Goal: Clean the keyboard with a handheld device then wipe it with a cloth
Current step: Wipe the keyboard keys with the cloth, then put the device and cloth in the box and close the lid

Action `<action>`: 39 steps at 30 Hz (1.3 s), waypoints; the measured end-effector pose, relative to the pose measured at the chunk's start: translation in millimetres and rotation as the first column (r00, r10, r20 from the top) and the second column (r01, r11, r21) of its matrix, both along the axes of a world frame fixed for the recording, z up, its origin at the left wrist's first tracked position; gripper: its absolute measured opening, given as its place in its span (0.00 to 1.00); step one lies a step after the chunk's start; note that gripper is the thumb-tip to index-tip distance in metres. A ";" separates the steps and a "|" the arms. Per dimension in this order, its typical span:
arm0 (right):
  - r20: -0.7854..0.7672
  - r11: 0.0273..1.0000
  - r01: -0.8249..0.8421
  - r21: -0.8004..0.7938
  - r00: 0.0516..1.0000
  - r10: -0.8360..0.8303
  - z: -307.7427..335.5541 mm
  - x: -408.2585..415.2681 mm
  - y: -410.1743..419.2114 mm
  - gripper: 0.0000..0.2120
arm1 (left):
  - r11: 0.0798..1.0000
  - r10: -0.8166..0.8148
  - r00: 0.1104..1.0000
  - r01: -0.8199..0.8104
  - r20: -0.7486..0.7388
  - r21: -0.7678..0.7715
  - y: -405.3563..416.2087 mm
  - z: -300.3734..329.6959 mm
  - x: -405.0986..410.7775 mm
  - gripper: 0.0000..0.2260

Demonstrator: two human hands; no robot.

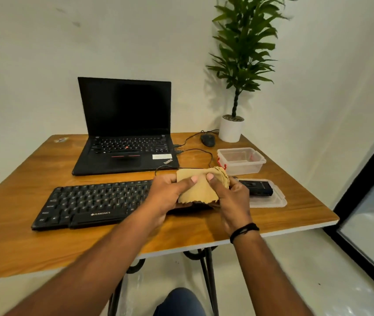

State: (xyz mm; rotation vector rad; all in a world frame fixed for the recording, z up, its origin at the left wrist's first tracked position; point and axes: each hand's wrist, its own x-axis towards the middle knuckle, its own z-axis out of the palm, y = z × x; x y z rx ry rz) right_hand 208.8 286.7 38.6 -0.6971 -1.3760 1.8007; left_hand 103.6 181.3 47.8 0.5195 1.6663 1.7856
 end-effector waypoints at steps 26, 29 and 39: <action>0.100 0.669 0.472 0.574 0.771 -0.629 -47.0 61.0 154.8 0.07 | 0.979 0.049 0.933 -0.117 -0.358 -0.170 173.3 -30.7 42.4 0.09; 0.148 0.706 0.425 0.567 0.790 -0.595 -51.5 57.8 160.6 0.11 | 0.977 0.062 0.929 -0.132 -0.364 -0.169 174.5 -32.8 41.8 0.10; 0.222 0.669 0.383 0.637 0.739 -0.636 -55.3 57.1 163.4 0.14 | 0.970 -0.047 0.898 -0.064 -0.437 -0.235 175.6 -31.2 40.1 0.20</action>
